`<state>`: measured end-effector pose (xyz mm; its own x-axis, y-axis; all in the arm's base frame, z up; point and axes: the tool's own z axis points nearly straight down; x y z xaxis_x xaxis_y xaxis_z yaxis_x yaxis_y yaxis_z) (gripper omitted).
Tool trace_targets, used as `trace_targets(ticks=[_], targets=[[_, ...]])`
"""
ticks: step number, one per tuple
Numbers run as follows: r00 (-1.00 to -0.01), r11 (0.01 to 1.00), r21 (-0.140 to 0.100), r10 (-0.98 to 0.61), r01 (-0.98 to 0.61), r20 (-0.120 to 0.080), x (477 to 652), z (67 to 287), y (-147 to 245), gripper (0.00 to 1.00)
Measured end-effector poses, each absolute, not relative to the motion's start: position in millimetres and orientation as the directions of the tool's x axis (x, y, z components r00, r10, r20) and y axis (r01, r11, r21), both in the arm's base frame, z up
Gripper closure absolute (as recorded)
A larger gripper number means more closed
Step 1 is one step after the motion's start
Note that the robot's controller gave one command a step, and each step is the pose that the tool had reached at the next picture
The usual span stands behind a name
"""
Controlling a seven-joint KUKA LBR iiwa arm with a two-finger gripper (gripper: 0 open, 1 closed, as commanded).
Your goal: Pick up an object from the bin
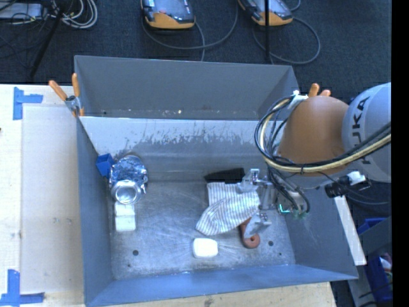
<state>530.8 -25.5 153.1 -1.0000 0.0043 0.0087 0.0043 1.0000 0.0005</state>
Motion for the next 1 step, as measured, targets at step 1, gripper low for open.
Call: trace_targets(ticks=[1], targets=[[-1.000,1.000,0.000,0.004,0.004,0.002,532.6,156.7,-25.5,0.00]])
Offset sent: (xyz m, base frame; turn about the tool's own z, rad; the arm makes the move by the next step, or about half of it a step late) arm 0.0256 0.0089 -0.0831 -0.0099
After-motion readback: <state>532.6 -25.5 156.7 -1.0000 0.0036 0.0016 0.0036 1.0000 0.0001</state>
